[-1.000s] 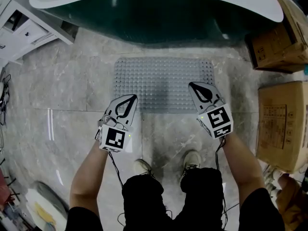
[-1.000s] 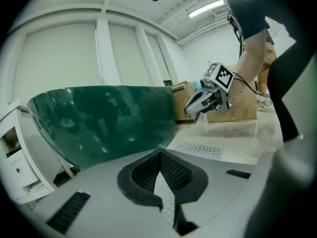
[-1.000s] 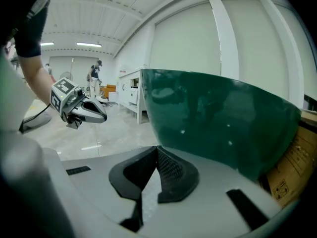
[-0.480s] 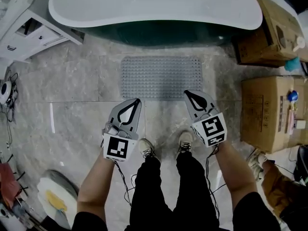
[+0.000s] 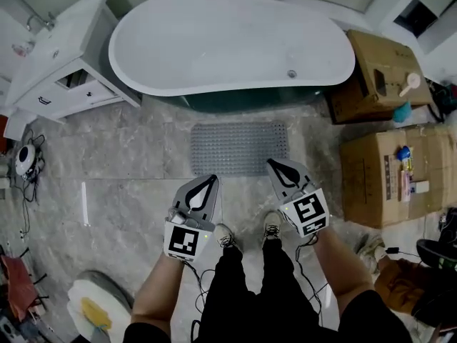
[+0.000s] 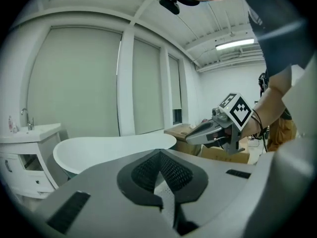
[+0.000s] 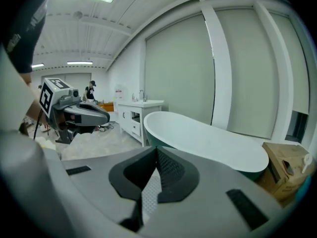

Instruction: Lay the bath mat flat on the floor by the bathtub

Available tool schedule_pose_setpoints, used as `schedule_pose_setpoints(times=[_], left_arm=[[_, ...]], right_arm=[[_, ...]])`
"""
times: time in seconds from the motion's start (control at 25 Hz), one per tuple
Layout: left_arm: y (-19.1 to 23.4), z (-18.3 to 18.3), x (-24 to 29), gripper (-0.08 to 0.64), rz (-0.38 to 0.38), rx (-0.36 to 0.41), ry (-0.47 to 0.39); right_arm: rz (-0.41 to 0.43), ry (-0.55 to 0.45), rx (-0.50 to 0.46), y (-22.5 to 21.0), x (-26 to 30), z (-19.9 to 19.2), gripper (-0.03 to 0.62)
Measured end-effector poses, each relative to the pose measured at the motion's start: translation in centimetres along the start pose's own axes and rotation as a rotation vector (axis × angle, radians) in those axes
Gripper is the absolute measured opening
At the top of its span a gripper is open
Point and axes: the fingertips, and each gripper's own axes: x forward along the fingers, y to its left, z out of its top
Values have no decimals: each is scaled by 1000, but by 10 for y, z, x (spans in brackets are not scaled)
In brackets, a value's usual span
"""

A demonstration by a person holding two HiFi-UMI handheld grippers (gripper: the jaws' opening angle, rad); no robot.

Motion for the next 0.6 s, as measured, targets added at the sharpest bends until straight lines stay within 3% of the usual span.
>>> schedule_pose_setpoints(times=[0.28,0.6], left_arm=[[-22,84,-42,15,9,-47,-91],[-28,142,-95,15,19,-98,-148]], right_arm=[[-44,-100,35,15,-61,96,17],[-76,-155,94,37,-109,155,17]])
